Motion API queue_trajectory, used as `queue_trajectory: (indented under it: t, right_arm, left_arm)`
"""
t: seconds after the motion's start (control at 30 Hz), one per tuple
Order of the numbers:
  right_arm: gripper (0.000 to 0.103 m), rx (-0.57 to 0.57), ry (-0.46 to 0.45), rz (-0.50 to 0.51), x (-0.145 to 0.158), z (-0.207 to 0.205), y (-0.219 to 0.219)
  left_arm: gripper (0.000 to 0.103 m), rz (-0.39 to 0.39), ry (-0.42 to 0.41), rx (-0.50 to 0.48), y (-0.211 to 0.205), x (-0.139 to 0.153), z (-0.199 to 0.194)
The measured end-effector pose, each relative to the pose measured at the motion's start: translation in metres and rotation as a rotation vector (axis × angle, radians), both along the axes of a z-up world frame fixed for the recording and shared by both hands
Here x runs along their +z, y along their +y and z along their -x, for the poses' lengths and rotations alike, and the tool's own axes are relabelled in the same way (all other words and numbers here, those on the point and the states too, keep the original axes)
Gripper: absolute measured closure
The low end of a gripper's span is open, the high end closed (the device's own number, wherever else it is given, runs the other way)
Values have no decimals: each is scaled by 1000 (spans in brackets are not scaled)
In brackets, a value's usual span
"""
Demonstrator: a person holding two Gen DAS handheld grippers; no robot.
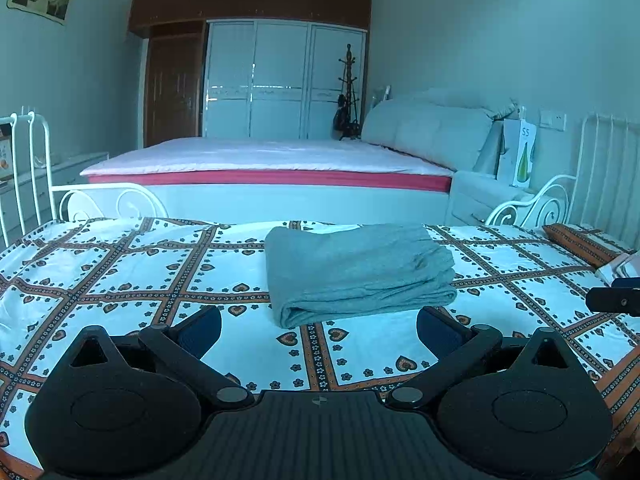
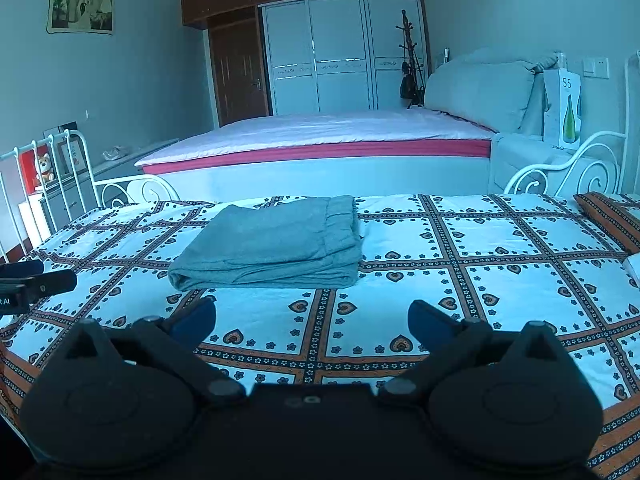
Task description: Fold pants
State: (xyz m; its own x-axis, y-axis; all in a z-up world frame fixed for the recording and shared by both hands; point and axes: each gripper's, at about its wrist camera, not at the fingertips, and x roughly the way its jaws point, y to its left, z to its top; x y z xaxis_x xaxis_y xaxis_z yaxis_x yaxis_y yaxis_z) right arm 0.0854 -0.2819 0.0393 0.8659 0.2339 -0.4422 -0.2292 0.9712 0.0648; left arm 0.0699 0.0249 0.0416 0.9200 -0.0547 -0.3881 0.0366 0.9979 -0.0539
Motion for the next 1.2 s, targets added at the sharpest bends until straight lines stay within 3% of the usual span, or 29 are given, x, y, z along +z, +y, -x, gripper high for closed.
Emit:
queue_trajectory:
  t: [1.2]
  right_arm:
    - [6, 6, 4, -1, -2, -1, 3]
  left_arm:
    - [0, 6, 5, -10, -4, -2, -3]
